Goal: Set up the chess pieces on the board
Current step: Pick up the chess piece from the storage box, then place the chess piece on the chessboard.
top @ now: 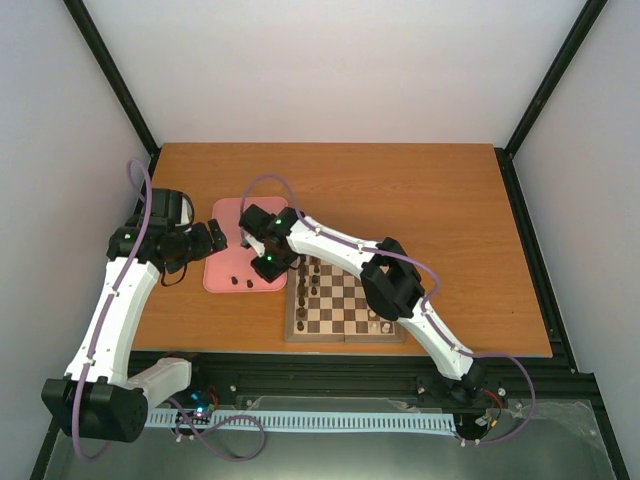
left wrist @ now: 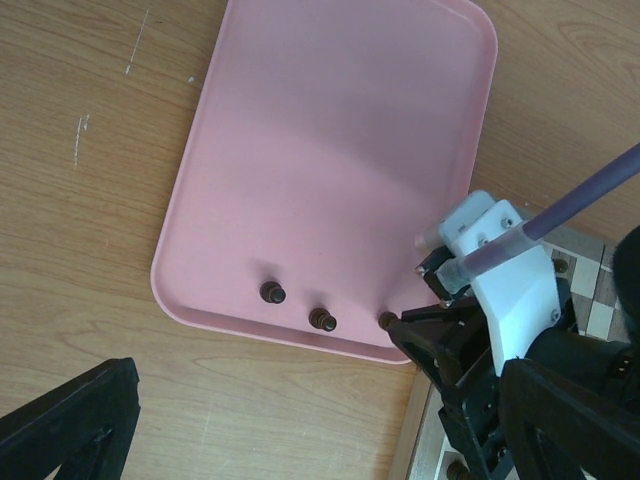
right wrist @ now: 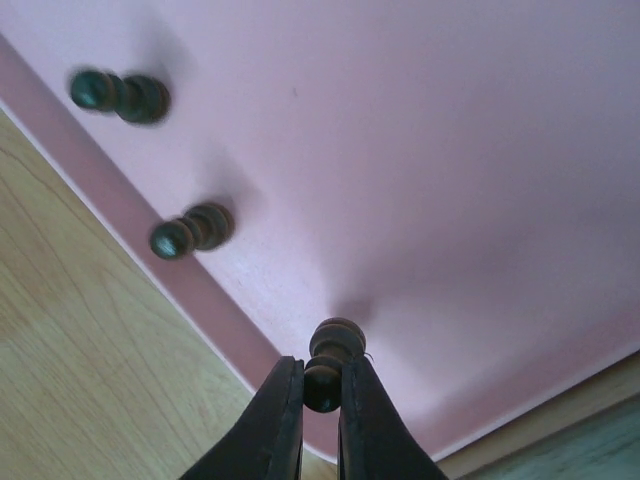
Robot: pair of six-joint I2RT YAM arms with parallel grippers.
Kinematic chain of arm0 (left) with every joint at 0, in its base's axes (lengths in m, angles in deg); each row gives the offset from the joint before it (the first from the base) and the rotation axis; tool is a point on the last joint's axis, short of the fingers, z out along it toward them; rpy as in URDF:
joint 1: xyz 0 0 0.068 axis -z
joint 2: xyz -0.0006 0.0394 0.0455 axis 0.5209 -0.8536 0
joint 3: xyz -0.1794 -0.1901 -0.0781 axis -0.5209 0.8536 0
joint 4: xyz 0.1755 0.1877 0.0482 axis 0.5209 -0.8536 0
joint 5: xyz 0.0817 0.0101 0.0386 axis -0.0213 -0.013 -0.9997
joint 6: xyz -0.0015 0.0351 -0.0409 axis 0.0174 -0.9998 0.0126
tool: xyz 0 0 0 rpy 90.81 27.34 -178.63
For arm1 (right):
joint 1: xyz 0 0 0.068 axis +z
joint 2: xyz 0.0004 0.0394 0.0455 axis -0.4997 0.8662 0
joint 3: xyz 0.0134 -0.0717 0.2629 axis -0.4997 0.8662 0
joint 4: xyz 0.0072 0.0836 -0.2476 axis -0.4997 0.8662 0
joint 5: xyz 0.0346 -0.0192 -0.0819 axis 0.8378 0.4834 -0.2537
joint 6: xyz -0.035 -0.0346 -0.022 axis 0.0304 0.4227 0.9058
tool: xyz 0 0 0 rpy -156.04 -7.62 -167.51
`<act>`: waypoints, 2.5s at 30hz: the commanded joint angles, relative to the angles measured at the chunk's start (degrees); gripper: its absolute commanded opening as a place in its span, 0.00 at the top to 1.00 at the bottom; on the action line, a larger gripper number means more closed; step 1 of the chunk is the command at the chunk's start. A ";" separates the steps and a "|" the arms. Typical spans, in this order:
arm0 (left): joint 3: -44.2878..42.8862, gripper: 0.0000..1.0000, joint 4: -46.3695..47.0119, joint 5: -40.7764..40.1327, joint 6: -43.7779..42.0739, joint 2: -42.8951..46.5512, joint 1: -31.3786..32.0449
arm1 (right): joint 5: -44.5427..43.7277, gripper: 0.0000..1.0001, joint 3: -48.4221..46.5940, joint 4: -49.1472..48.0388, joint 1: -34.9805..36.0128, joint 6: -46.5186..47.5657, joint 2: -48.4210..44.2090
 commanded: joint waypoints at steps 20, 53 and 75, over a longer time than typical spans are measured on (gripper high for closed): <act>-0.18 0.00 0.89 -1.51 -0.27 0.36 -0.25 | -9.75 0.97 24.07 1.61 0.18 -6.17 -32.95; 1.58 0.00 0.70 -2.47 -0.57 0.05 -0.31 | -3.45 0.94 45.01 -11.84 1.50 -8.74 -32.87; 1.93 0.00 1.13 -2.39 -0.57 -0.62 -0.32 | -5.74 0.89 45.44 -11.90 1.50 -7.82 -30.81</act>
